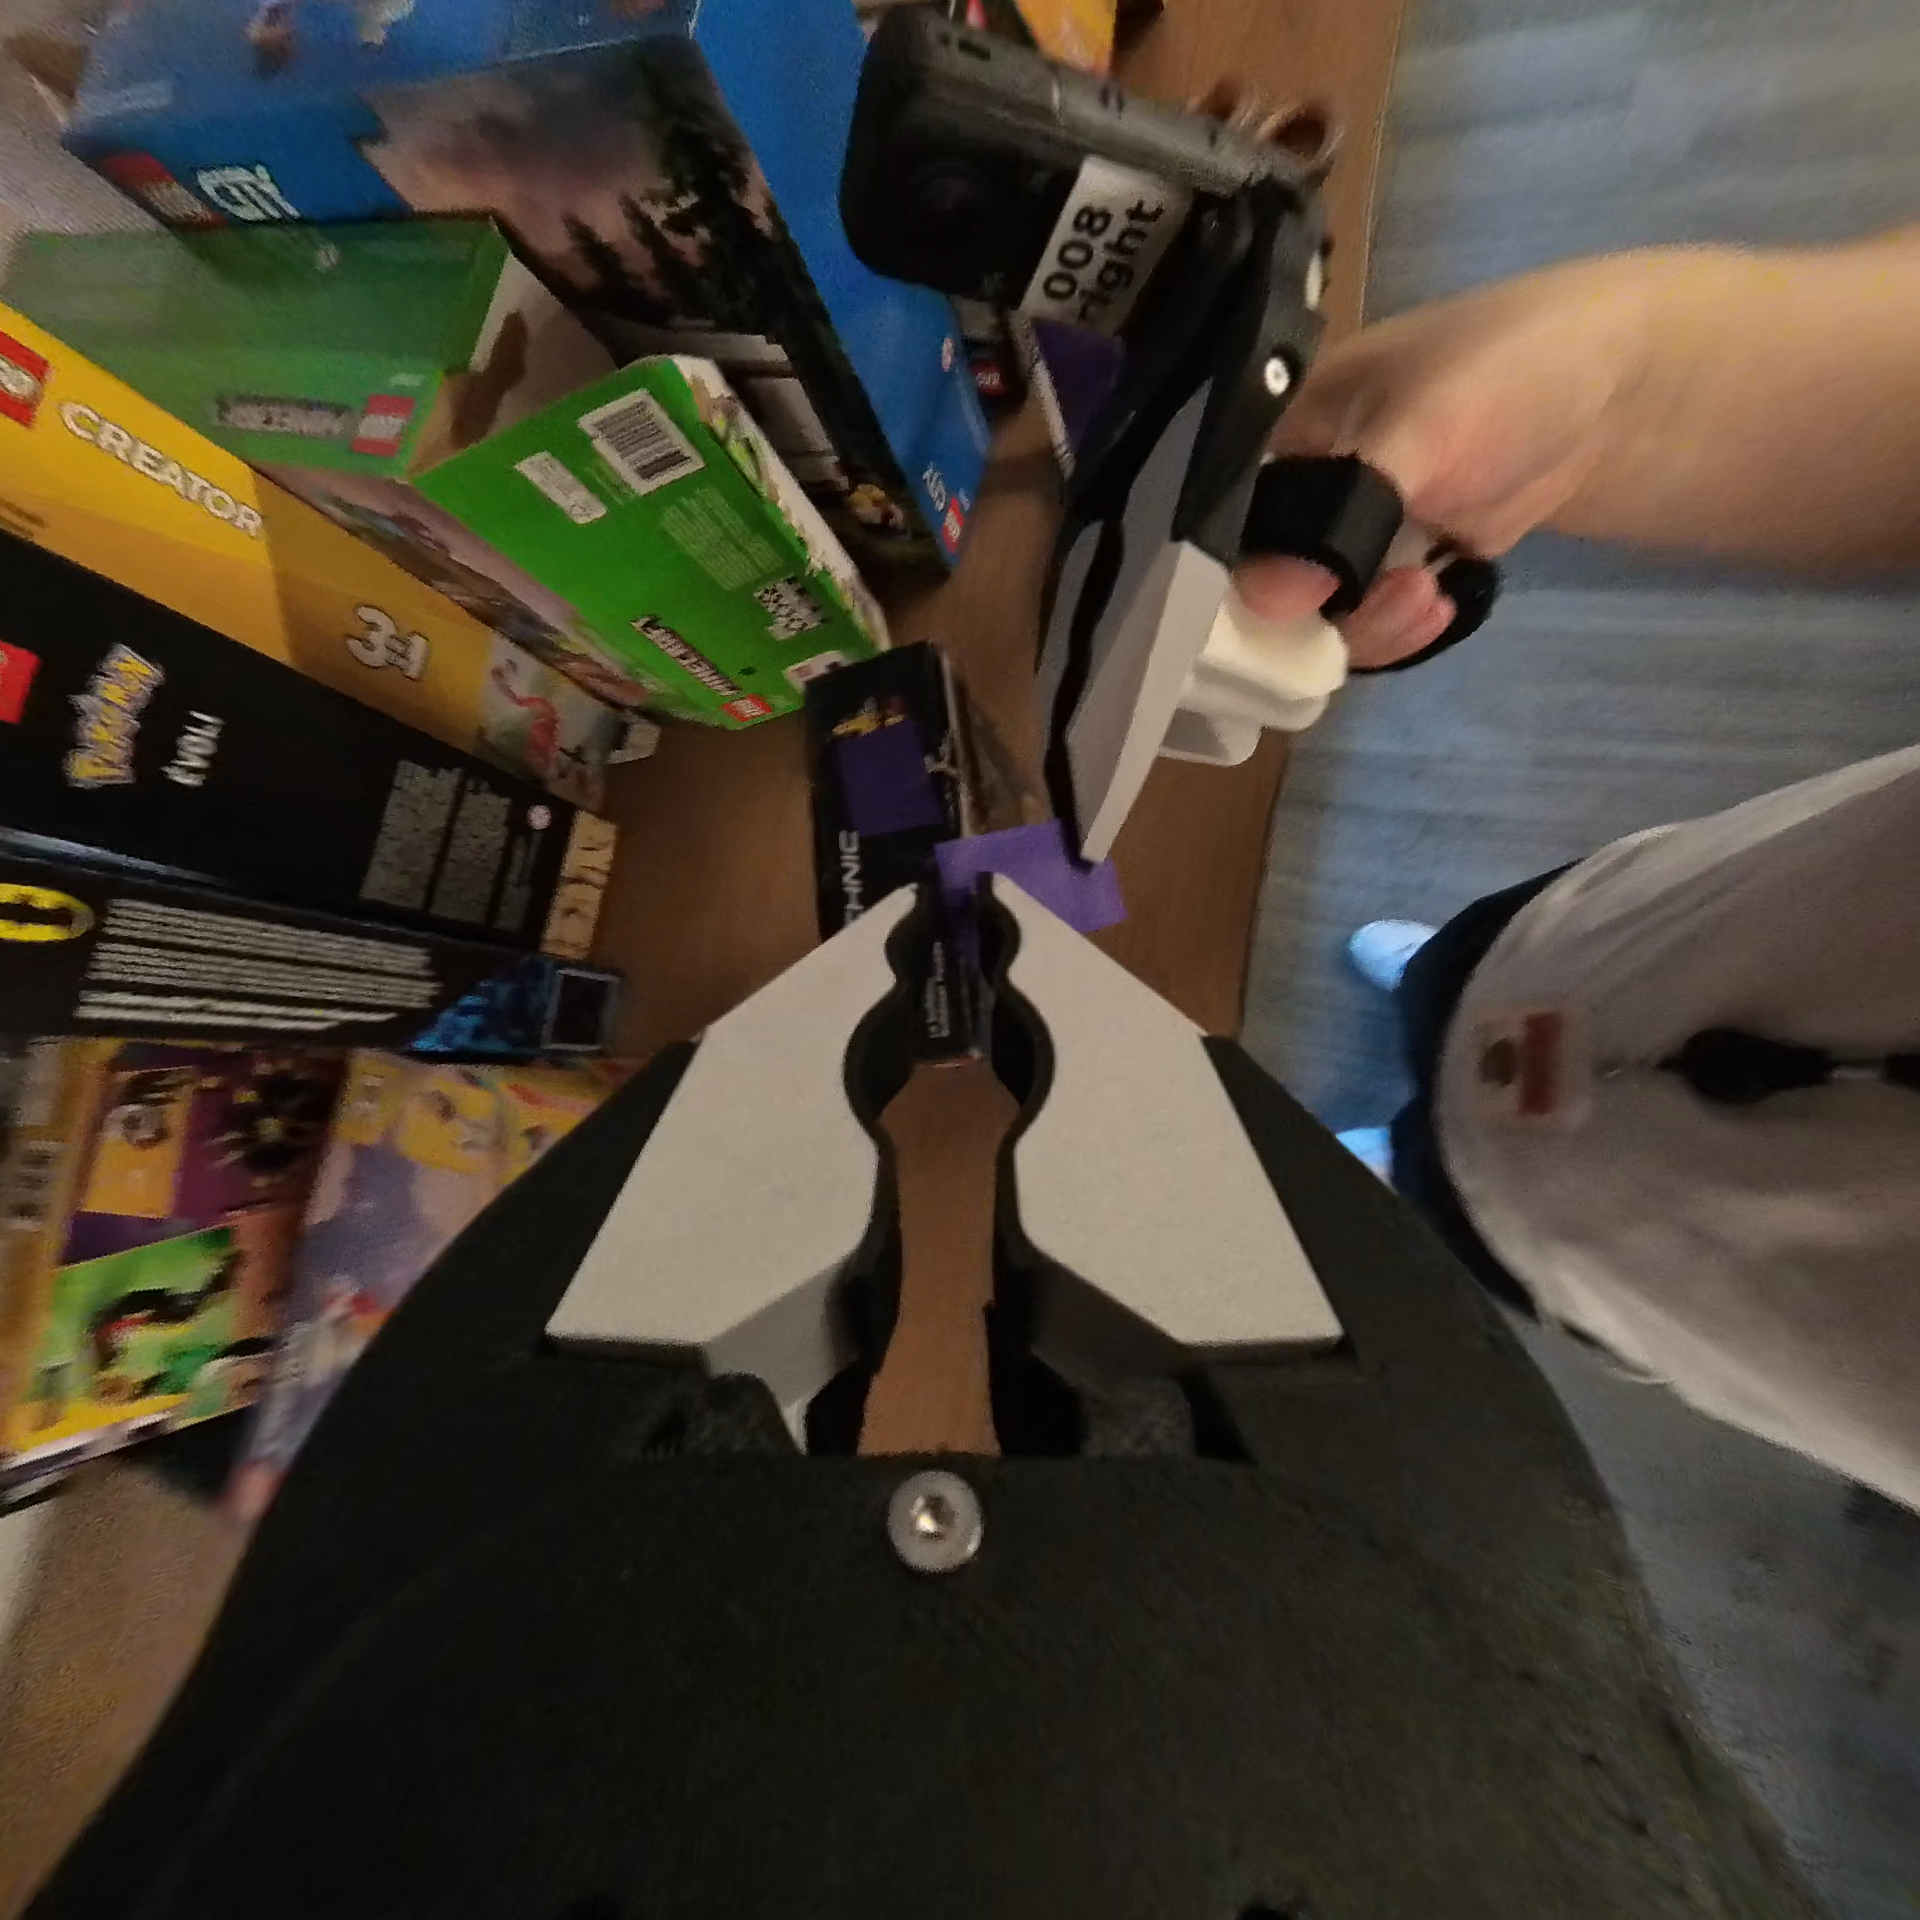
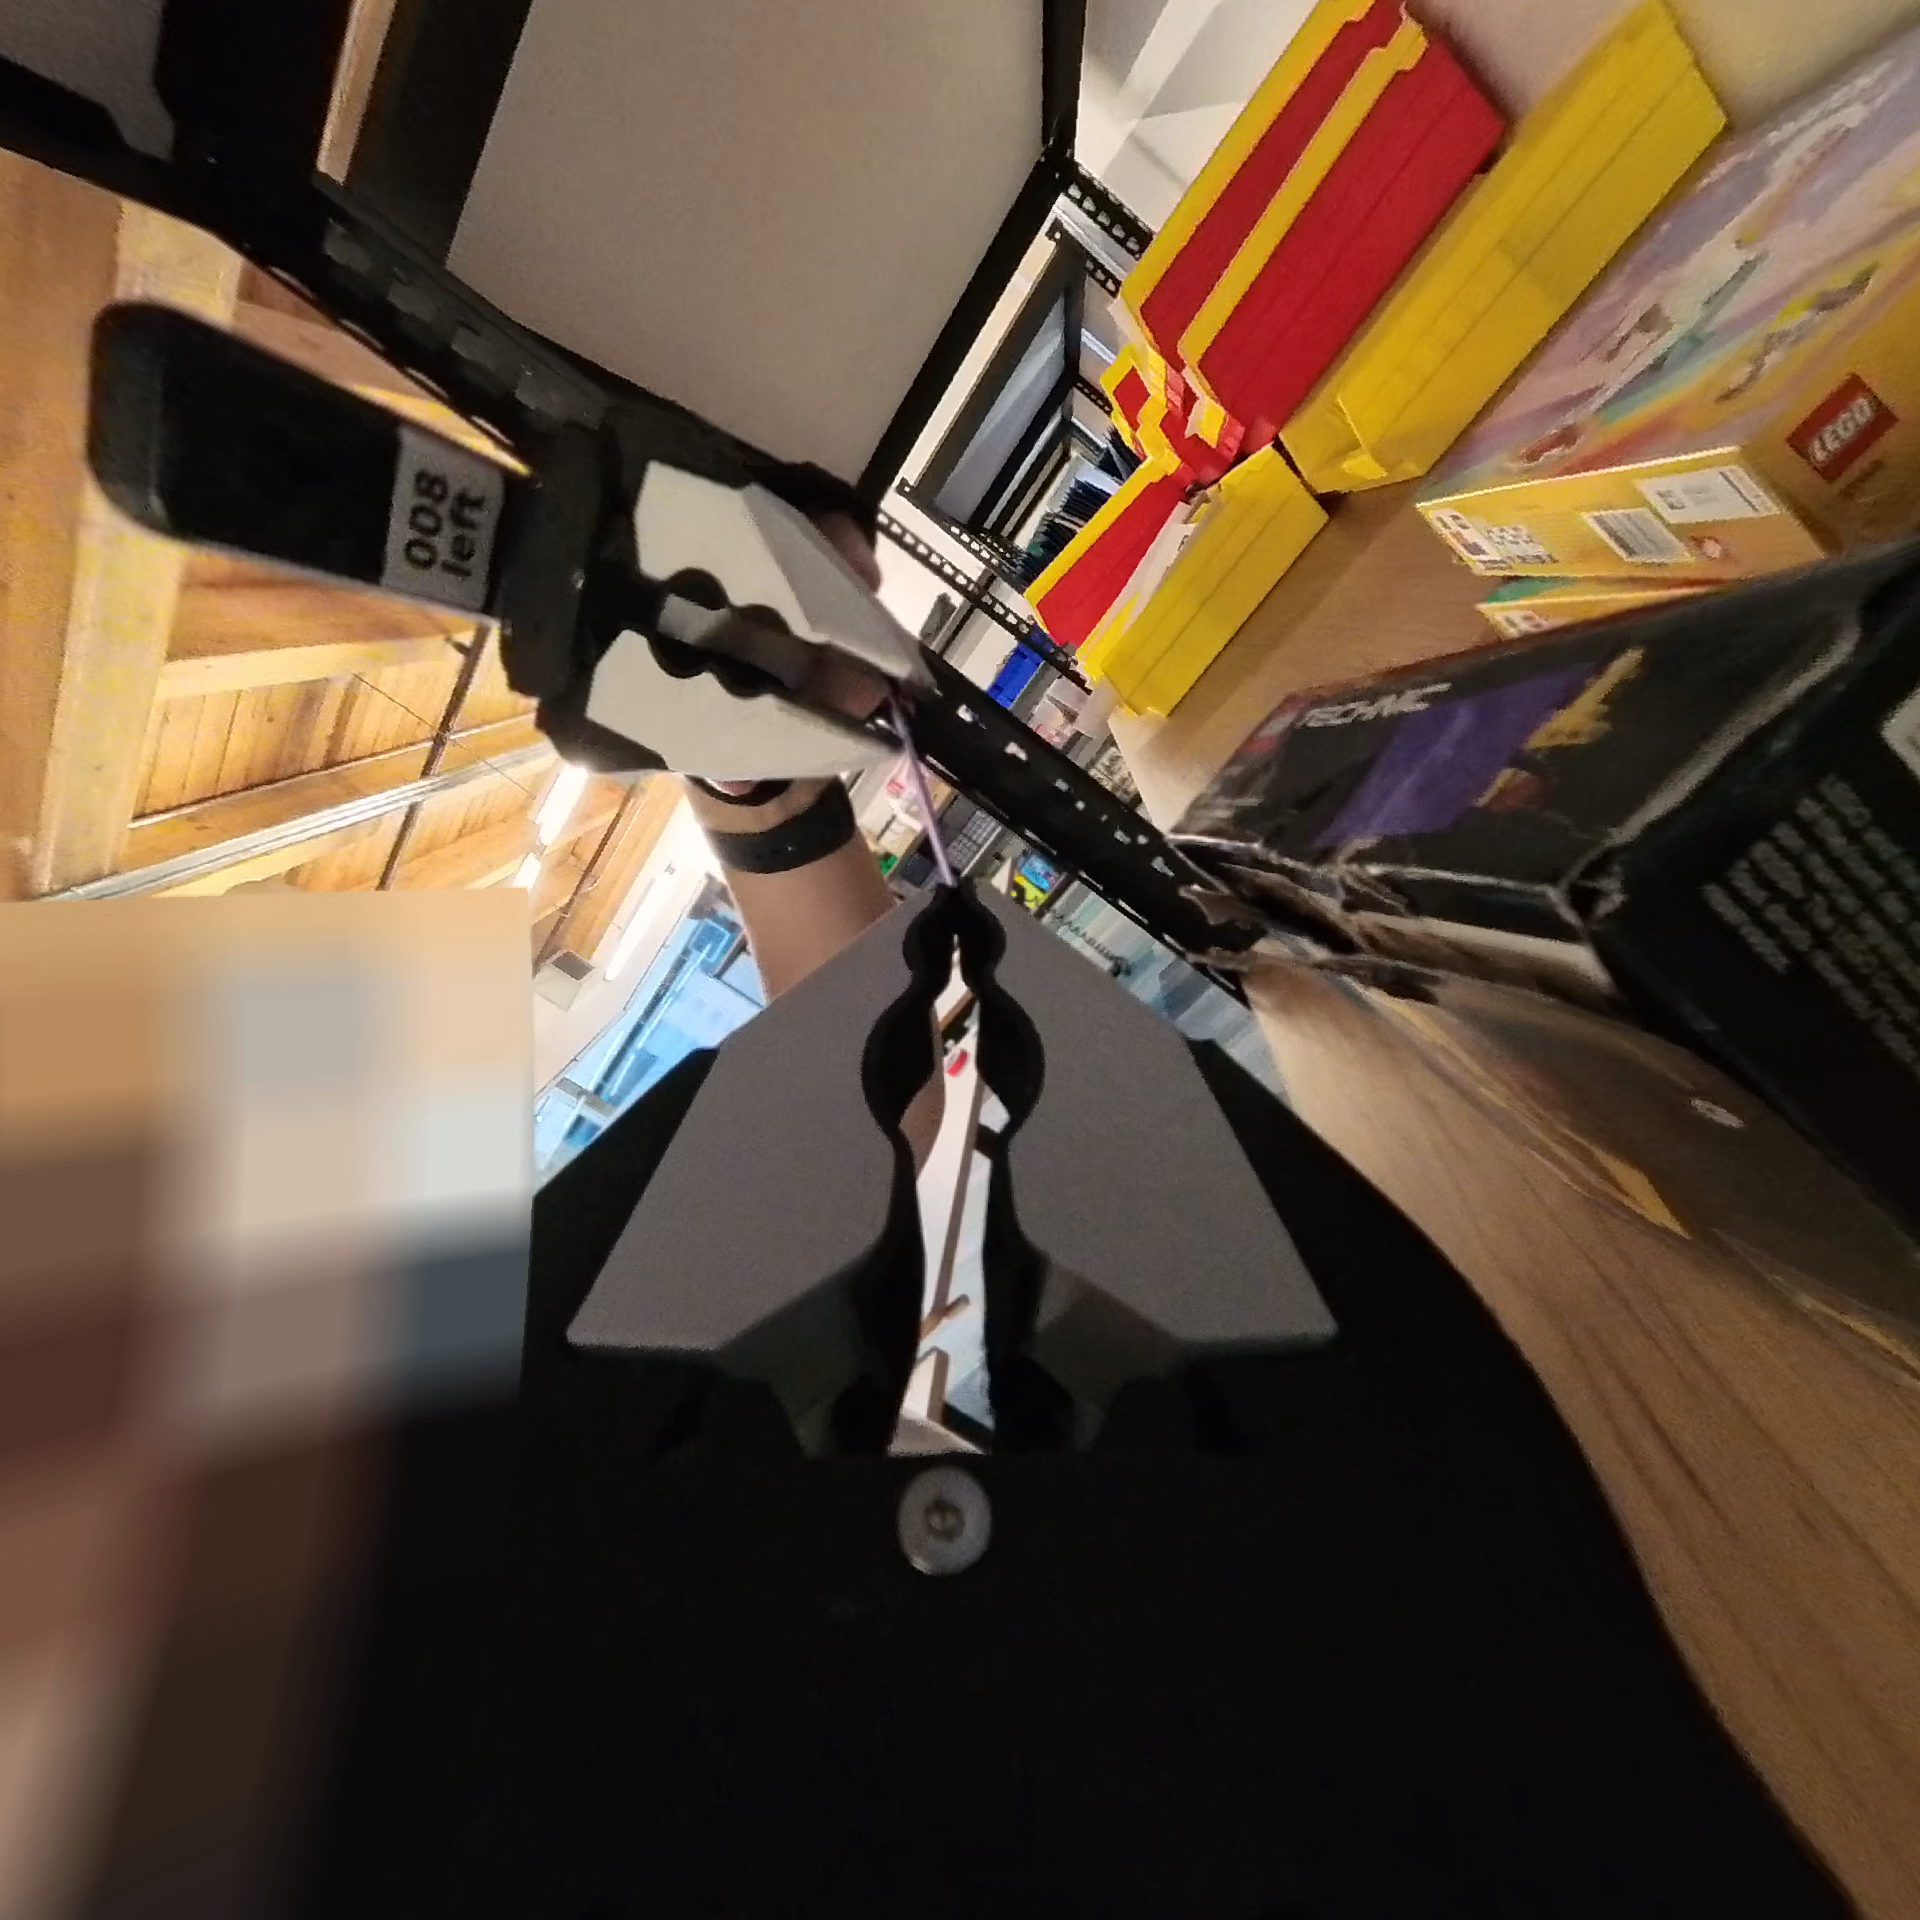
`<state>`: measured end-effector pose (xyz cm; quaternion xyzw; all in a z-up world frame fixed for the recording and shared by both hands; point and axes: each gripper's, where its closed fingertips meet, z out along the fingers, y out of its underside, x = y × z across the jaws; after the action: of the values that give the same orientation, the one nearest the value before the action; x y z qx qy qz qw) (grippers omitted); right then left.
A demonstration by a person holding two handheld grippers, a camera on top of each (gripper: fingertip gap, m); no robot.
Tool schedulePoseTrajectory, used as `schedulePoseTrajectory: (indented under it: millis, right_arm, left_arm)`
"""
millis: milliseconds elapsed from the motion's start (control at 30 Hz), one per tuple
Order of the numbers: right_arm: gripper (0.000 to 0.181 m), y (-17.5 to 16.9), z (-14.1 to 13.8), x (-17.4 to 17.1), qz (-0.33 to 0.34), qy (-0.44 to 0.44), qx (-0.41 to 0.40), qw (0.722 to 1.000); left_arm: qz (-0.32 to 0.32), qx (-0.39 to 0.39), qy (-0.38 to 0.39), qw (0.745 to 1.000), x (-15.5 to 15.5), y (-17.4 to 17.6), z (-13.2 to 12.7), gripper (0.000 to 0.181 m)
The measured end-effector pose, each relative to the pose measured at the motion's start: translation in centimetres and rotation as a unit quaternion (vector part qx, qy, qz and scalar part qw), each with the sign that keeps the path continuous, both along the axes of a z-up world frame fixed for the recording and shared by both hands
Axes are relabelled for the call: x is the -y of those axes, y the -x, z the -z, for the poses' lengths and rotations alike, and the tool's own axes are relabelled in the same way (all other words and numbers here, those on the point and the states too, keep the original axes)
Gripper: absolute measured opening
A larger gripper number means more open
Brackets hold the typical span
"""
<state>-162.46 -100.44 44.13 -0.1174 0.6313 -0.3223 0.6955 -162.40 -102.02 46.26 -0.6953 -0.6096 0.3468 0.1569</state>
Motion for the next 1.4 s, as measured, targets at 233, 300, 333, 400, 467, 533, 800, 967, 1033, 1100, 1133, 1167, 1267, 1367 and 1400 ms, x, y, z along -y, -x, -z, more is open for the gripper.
schedulePoseTrajectory:
  millis: [233, 300, 333, 400, 467, 533, 800, 967, 1033, 1100, 1133, 1167, 1267, 1367, 1400]
  right_arm:
    - [0.000, 0.3, 0.5, 0.1, 0.000, -0.003, -0.008, 1.000]
    - [0.000, 0.6, 0.5, 0.5, 0.008, -0.002, -0.005, 1.000]
    - [0.000, 0.5, 0.6, 0.6, 0.008, -0.005, -0.002, 1.000]
    - [0.000, 0.2, 0.6, 0.6, 0.000, -0.017, 0.007, 1.000]
    - [0.000, -0.1, 0.5, 0.9, 0.004, -0.027, 0.020, 0.999]
    - [0.000, -0.3, 0.1, 1.0, 0.005, -0.042, 0.044, 0.998]
    - [0.000, -0.5, 0.5, 1.5, 0.015, -0.066, 0.058, 0.996]
    - [0.000, -0.6, 0.4, 1.5, 0.012, -0.063, 0.054, 0.996]
    - [0.000, -0.5, 0.4, 1.6, 0.015, -0.060, 0.052, 0.997]
    - [0.000, -0.4, 0.4, 1.6, 0.016, -0.060, 0.052, 0.997]
    - [0.000, -0.4, 0.4, 1.7, 0.016, -0.060, 0.053, 0.997]
    - [0.000, -0.4, 0.3, 1.7, 0.015, -0.060, 0.054, 0.997]
    - [0.000, -0.5, 0.2, 1.6, 0.013, -0.057, 0.054, 0.997]
    - [0.000, -0.5, 0.2, 1.8, 0.014, -0.058, 0.054, 0.997]
    - [0.000, -0.4, 0.3, 1.8, 0.014, -0.058, 0.053, 0.997]
  left_arm:
    - [-0.081, -0.026, -0.029, 0.996, 2.8, -1.2, -0.2, 0.051]
    - [-0.041, -0.054, -0.046, 0.997, 1.2, -0.6, -1.1, 0.033]
    - [-0.045, -0.058, -0.034, 0.997, 1.4, -0.7, -1.5, 0.029]
    - [-0.052, -0.043, -0.030, 0.997, 1.5, -1.1, -1.4, 0.025]
    - [-0.052, -0.026, -0.059, 0.997, 1.2, -1.3, -1.0, 0.020]
    - [-0.060, -0.017, -0.059, 0.996, 1.3, -1.4, -1.0, 0.017]
    - [-0.035, 0.014, 0.025, 0.999, 0.3, -1.0, -0.8, 0.010]
    - [-0.045, 0.045, 0.068, 0.996, 1.2, -1.1, -0.1, 0.002]
    - [-0.042, 0.044, 0.055, 0.997, 1.0, -1.0, 0.1, 0.001]
    - [-0.042, 0.027, 0.045, 0.998, 0.8, -0.9, -0.4, 0.002]
    - [-0.045, 0.024, 0.045, 0.998, 0.8, -0.9, -0.6, 0.005]
    - [-0.047, 0.023, 0.047, 0.998, 0.8, -1.0, -0.7, 0.006]
    - [-0.042, 0.029, 0.047, 0.998, 0.7, -0.9, -0.4, 0.007]
    - [-0.061, 0.022, 0.062, 0.996, 1.6, -1.1, -0.8, 0.006]
    - [-0.064, 0.012, 0.061, 0.996, 1.7, -1.1, -1.2, 0.005]
